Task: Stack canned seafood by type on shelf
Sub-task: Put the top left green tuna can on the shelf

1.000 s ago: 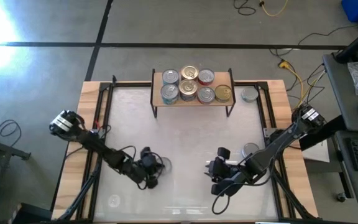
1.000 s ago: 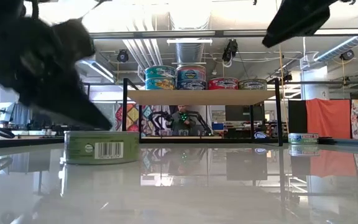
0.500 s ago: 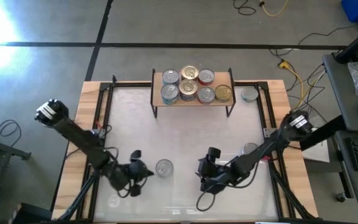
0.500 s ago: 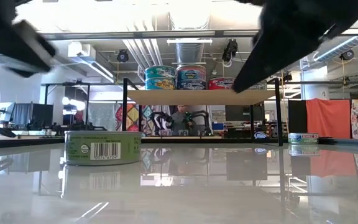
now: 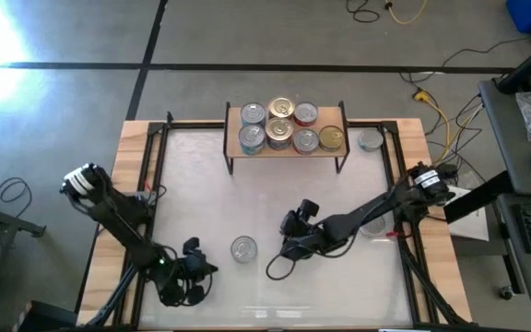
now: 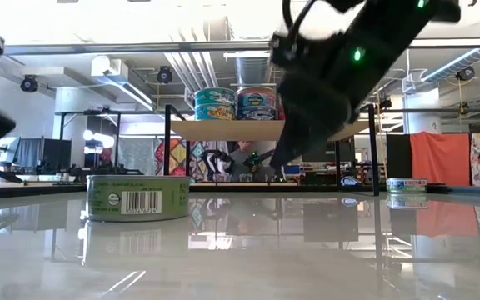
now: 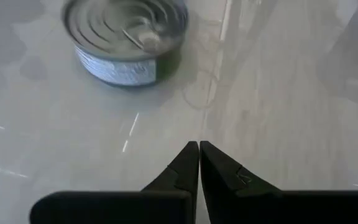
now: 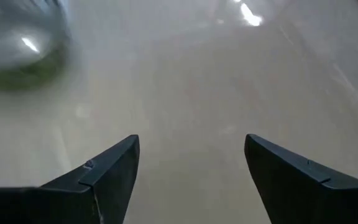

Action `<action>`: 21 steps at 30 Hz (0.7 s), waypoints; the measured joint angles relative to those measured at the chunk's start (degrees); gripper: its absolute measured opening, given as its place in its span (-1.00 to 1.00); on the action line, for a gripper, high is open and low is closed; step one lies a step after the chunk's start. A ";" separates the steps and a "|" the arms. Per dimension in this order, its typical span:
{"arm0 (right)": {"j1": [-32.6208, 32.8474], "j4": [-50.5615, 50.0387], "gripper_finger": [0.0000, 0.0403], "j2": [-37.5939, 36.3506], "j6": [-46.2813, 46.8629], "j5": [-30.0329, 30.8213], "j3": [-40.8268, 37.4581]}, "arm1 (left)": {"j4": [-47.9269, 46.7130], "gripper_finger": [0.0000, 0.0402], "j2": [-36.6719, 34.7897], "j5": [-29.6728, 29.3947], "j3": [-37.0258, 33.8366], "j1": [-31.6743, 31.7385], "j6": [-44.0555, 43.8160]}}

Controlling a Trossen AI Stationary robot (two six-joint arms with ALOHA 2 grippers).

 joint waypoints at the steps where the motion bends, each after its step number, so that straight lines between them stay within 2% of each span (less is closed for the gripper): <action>1: -0.22 0.39 0.41 0.86 0.06 0.05 -0.02 | 1.20 -1.00 1.49 -0.15 0.00 -0.01 -0.08; 4: -0.62 3.18 0.44 3.40 0.41 0.05 -0.02 | 4.30 -1.00 5.03 -2.35 0.02 0.61 0.00; 7: -0.58 11.27 0.48 5.61 -0.57 0.03 -0.02 | 6.71 -1.00 7.21 -7.04 0.07 1.97 -0.07; 13: -1.01 24.74 0.51 9.12 -3.26 0.11 0.01 | 8.52 -1.00 9.26 -7.89 0.09 6.84 2.03; 18: -0.81 27.37 0.48 9.86 -3.15 -0.58 0.16 | 8.60 -1.00 9.07 -7.57 0.09 11.83 6.56; 21: 0.09 26.26 0.45 9.86 -3.28 -3.16 1.12 | 8.62 -1.00 8.68 -8.12 0.02 14.63 10.58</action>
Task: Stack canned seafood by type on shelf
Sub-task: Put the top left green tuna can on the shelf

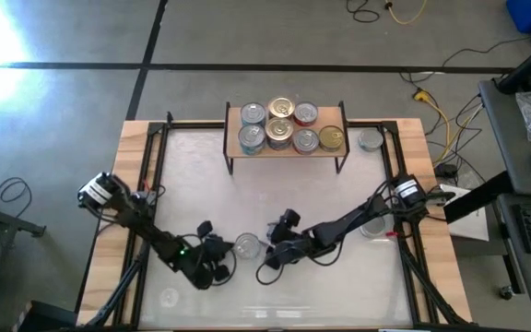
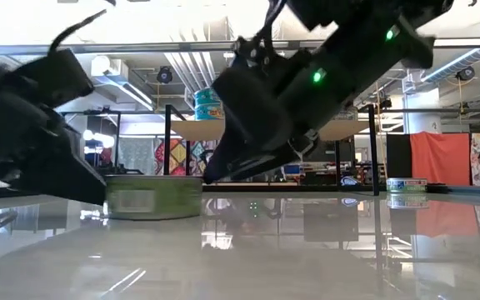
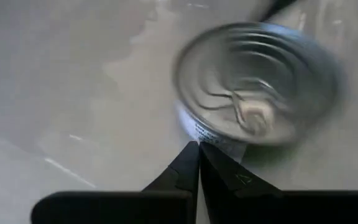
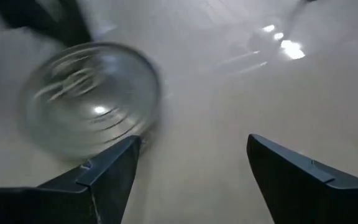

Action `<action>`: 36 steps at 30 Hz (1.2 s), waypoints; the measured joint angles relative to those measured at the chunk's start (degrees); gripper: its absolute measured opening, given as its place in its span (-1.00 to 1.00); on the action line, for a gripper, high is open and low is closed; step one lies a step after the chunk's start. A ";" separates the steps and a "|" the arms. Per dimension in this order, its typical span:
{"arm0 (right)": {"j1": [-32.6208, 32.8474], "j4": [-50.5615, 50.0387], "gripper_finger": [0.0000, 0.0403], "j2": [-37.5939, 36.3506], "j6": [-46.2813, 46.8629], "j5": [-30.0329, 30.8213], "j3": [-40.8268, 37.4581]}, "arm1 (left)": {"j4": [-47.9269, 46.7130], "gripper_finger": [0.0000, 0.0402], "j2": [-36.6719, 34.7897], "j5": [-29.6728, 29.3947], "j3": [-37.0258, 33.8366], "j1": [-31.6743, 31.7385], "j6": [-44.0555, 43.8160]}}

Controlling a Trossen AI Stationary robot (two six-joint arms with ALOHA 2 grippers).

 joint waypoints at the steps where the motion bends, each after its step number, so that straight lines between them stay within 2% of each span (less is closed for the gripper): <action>1: 0.44 -0.09 0.44 0.00 -0.08 -1.34 0.48 | 0.00 -1.00 0.00 -0.26 -0.05 1.02 1.28; 6: 2.97 0.34 0.41 -0.10 -3.86 -6.74 4.00 | 0.96 -1.00 -0.91 -3.74 0.05 6.88 5.94; 10: 3.85 -10.05 0.43 -0.22 -4.84 -6.86 8.50 | -2.54 -1.00 -4.50 1.19 0.04 7.92 9.42; 13: 3.77 -18.69 0.47 -0.28 -3.96 -4.99 11.10 | -9.16 -1.00 -8.72 3.89 0.04 5.42 7.84; 15: 3.70 -20.22 0.48 -0.31 -4.83 -2.48 11.14 | -12.29 -1.00 -11.40 4.69 0.04 2.51 5.17; 20: 1.67 -20.36 0.52 -0.31 -6.82 5.46 9.11 | -9.38 -1.00 -13.69 7.65 -0.76 -4.72 0.80; 23: -0.05 -20.46 0.51 -0.31 -5.78 9.14 7.78 | -3.42 -1.00 -11.44 7.72 -1.37 -7.13 -2.44; 27: -1.37 -18.12 0.47 -0.31 -4.04 9.06 7.58 | 6.36 -1.00 -5.42 8.25 -2.50 -7.48 -3.60; 32: -1.70 -15.30 0.43 1.79 -4.99 8.61 7.60 | 14.27 -1.00 1.74 7.61 -2.76 -4.34 -4.86; 36: -1.28 -15.16 0.45 3.68 -3.13 5.99 8.31 | 17.52 -1.00 3.60 7.78 -2.67 -1.89 -3.91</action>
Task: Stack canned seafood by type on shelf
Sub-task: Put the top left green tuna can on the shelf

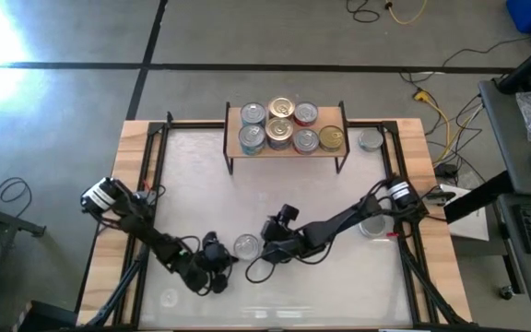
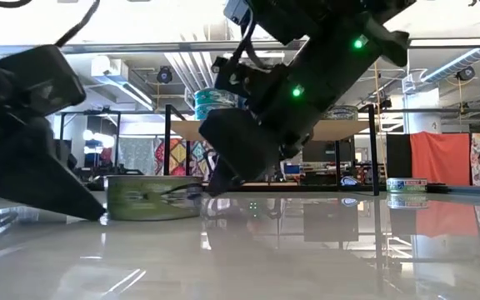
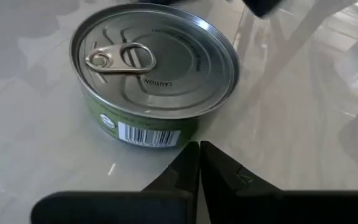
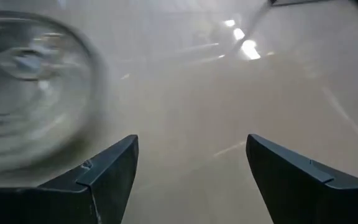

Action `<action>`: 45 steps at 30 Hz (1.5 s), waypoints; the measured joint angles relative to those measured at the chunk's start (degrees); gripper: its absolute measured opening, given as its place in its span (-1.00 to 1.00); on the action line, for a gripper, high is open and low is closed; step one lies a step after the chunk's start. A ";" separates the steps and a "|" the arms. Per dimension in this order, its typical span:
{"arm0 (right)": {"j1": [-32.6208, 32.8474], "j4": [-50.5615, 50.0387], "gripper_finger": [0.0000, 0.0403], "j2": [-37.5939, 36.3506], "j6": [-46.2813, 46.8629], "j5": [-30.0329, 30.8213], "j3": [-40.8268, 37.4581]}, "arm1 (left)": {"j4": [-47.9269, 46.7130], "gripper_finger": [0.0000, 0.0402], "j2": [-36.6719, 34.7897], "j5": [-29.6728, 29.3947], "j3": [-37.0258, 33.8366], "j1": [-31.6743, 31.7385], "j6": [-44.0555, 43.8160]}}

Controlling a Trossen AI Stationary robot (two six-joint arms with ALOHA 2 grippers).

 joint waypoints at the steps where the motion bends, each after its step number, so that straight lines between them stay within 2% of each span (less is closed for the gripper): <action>1: 0.51 -0.11 0.45 0.11 0.34 -0.43 0.14 | -0.01 -1.00 -0.05 0.18 0.00 0.38 0.48; 7: 4.19 -2.24 0.49 -0.12 0.27 -1.21 2.13 | -1.96 -1.00 -2.13 0.80 -0.66 1.97 3.99; 11: 5.98 -2.35 0.52 -0.52 -0.78 -3.65 4.16 | -6.45 -1.00 -4.41 -0.09 -1.13 2.84 5.21; 19: 5.77 -14.13 0.54 -1.52 -0.48 -3.07 7.42 | -16.07 -1.00 -10.56 0.16 -1.20 1.70 2.75; 24: 5.67 -11.55 0.62 -1.52 -1.23 -9.01 7.36 | -15.24 -1.00 -12.06 0.29 -1.18 -1.34 2.65; 30: 5.64 -7.70 0.81 -1.50 0.69 -8.58 6.61 | -11.42 -1.00 -10.48 -0.23 -1.20 -2.15 4.69; 34: 5.38 -4.99 0.84 -1.44 2.06 -7.31 4.50 | -8.34 -1.00 -8.80 -0.17 -1.20 -1.89 6.66; 37: 5.26 -3.61 0.84 -1.41 3.10 -7.36 3.57 | -10.57 -1.00 -9.18 0.39 -1.20 -2.12 7.27; 40: 5.26 -3.04 0.84 -1.41 3.15 -7.34 3.43 | -15.09 -1.00 -11.44 2.45 -1.37 -2.28 12.35; 42: 5.26 -2.52 0.84 -1.41 2.81 -7.33 3.30 | -16.81 -1.00 -13.11 1.48 -2.60 -1.09 15.60; 45: 5.13 1.28 0.84 -1.41 2.69 -7.32 1.69 | -15.04 -1.00 -14.69 0.28 -5.57 4.27 19.23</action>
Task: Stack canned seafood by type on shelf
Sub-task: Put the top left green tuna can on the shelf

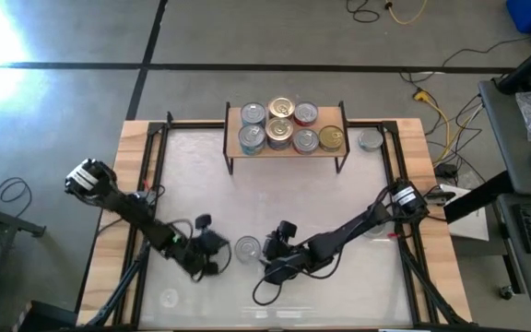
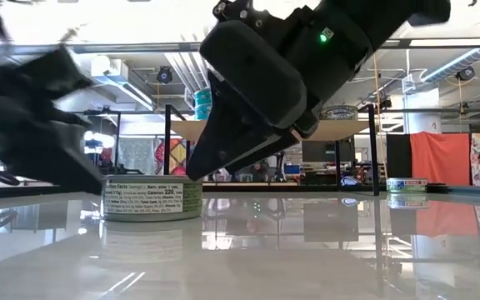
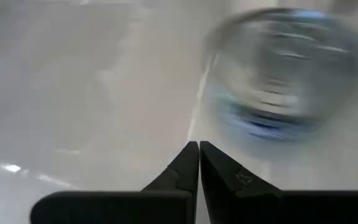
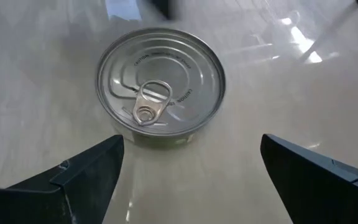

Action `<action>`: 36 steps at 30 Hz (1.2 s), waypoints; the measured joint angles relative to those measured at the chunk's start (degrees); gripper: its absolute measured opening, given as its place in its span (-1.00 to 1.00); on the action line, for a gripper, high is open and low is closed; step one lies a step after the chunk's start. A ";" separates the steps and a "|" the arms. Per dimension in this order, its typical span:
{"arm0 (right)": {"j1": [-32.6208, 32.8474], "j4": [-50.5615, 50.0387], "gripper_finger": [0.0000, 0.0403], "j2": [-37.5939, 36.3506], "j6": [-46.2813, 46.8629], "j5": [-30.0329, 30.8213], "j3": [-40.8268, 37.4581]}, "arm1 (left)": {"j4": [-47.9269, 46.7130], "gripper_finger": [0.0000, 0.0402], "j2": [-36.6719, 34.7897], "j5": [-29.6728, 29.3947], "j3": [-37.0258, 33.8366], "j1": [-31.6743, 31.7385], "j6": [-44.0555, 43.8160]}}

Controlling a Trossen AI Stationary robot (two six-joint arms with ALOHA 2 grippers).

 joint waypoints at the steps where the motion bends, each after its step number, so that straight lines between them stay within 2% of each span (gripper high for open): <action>1: 0.00 1.49 0.84 0.01 0.02 0.00 -0.70 | 1.39 -1.00 -0.18 -0.09 -0.95 2.06 1.08; 3: -0.02 3.80 0.84 0.09 -0.11 -0.04 -1.58 | 6.20 -1.00 0.01 1.30 -2.47 6.55 4.20; 6: -0.02 4.66 0.84 0.09 -0.20 -0.02 -2.00 | 15.31 -1.00 1.33 8.15 -3.51 12.56 9.21; 8: -0.16 4.41 0.84 0.10 -0.62 0.07 -2.23 | 18.66 -1.00 2.16 13.84 -3.45 14.71 10.95; 10: -0.51 4.24 0.84 0.11 -1.18 0.04 -2.39 | 18.94 -1.00 3.00 16.95 -2.36 15.17 11.60; 19: -3.12 3.94 0.84 0.09 -4.15 0.49 -2.83 | 13.77 -1.00 3.45 16.80 -1.32 11.78 7.89; 25: -4.34 2.63 0.84 0.03 -6.55 1.16 -2.83 | 8.20 -1.00 0.89 17.81 -1.34 9.56 4.51; 32: -4.56 -9.20 0.84 -1.49 -6.97 1.44 -0.40 | -4.53 -1.00 -4.80 18.05 -1.27 7.95 0.08; 36: -3.37 -9.21 0.84 -2.58 -6.37 -0.46 0.26 | -6.47 -1.00 -6.83 13.57 -1.36 7.50 0.30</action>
